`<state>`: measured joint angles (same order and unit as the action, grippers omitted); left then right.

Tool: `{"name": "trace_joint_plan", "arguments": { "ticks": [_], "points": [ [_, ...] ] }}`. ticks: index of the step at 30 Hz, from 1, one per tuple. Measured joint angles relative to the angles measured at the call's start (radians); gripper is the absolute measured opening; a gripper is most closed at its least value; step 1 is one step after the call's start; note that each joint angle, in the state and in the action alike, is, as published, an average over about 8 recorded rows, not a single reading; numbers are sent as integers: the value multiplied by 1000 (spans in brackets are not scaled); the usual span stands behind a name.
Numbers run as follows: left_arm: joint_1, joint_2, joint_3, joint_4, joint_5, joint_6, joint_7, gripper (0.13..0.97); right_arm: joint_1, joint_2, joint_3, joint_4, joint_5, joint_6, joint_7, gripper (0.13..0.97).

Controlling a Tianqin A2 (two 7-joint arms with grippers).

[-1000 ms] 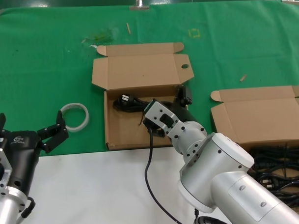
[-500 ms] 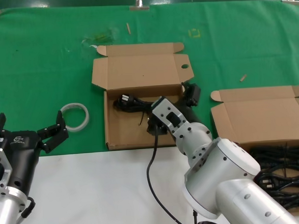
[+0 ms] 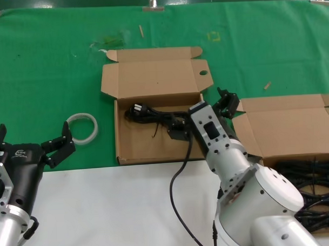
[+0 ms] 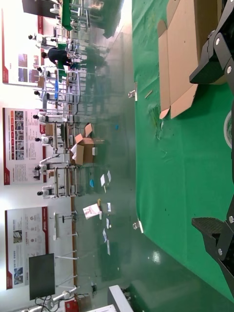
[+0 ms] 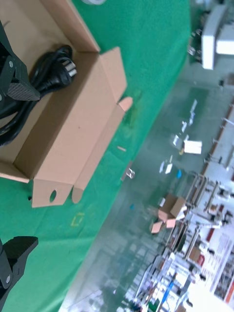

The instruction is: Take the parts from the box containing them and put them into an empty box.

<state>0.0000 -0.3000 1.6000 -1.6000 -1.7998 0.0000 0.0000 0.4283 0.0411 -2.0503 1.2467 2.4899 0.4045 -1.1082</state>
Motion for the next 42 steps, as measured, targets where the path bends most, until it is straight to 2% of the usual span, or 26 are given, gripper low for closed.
{"name": "trace_joint_plan", "arguments": {
  "ticks": [42],
  "points": [
    [0,0,0,0,0,0,0,965,-331,0,348,273,-533,-313,857,966]
  ]
}}
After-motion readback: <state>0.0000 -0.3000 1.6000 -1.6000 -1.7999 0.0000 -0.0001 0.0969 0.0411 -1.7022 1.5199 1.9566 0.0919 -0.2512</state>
